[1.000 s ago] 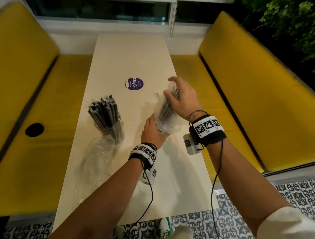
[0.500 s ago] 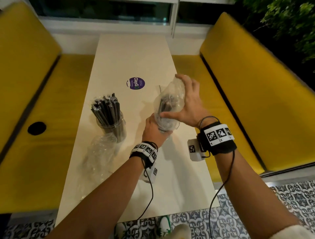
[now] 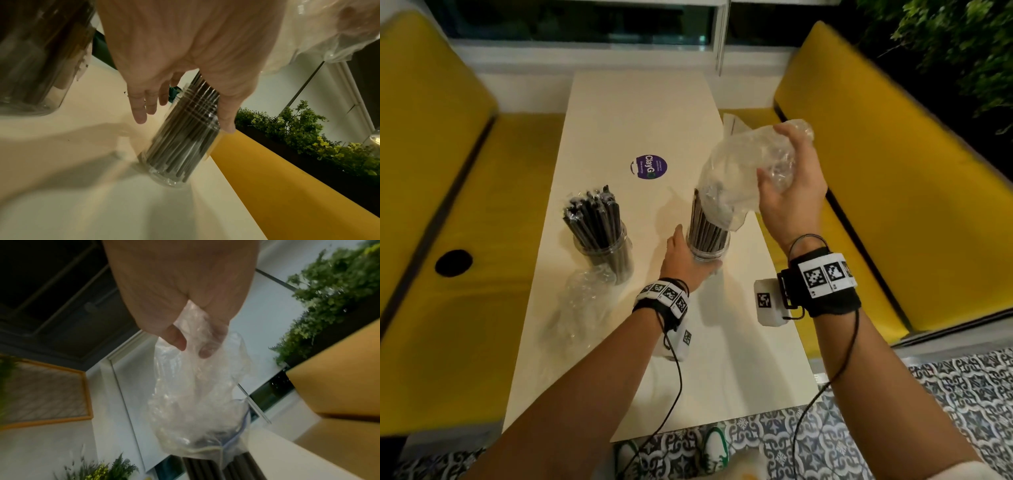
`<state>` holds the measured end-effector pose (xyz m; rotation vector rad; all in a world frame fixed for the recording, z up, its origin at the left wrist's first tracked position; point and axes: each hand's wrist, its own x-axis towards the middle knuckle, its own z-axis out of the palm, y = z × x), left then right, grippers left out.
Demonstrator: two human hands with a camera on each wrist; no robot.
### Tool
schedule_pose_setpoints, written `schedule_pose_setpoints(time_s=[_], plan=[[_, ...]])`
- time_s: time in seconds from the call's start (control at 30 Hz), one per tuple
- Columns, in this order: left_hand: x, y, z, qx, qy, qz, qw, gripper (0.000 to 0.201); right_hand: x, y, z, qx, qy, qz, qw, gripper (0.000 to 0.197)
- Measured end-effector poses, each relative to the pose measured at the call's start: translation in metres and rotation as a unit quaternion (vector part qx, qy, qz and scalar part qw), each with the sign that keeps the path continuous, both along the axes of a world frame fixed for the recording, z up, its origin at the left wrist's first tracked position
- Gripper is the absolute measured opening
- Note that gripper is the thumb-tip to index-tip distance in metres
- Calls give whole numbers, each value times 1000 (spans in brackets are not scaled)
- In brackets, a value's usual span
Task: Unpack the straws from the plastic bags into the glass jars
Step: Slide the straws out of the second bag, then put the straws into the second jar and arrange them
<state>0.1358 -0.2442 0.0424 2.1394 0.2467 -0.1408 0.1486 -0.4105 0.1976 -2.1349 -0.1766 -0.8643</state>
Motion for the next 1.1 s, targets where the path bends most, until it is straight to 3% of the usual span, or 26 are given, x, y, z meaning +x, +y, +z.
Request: schedule_pose_setpoints(time_s=[0.07,0.13,0.23,0.33,0.4,0.43,0.53,0.6,0.77,0.87,0.97,1.1], plan=[[-3,5,4,2,5,-16,1000,123,-10,1,8,3,-28,-4,1000,53],[-6,12,7,-2,-17,-7,1000,111,-21,5,17,21,-67,6,998,47],[-14,22,18,-37,-91,47,994,68,-39,13,26,44,-111,30,992,41],[-24,30,43,-77,-195,117,971,30,-58,25,28,36,-144,47,988,35],[-34,35,65,-148,-223,140,953,12,-69,35,23,27,-147,62,987,29],[-40,39,76,-203,-229,136,942,7,-75,41,18,22,-142,72,987,27],[-59,47,100,-368,-213,75,902,22,-90,63,-5,10,-90,105,990,28],[-73,49,103,-416,-193,39,888,28,-100,78,-27,5,-31,131,991,31],[-93,52,56,-316,-159,60,933,25,-124,87,-82,7,177,226,958,52],[-103,56,20,-231,-101,122,960,14,-138,86,-106,63,266,205,940,53],[-114,55,-11,-163,-33,142,976,17,-145,87,-140,-2,245,148,958,47],[-125,50,-40,-107,77,110,985,35,-147,81,-194,-115,188,93,971,29]])
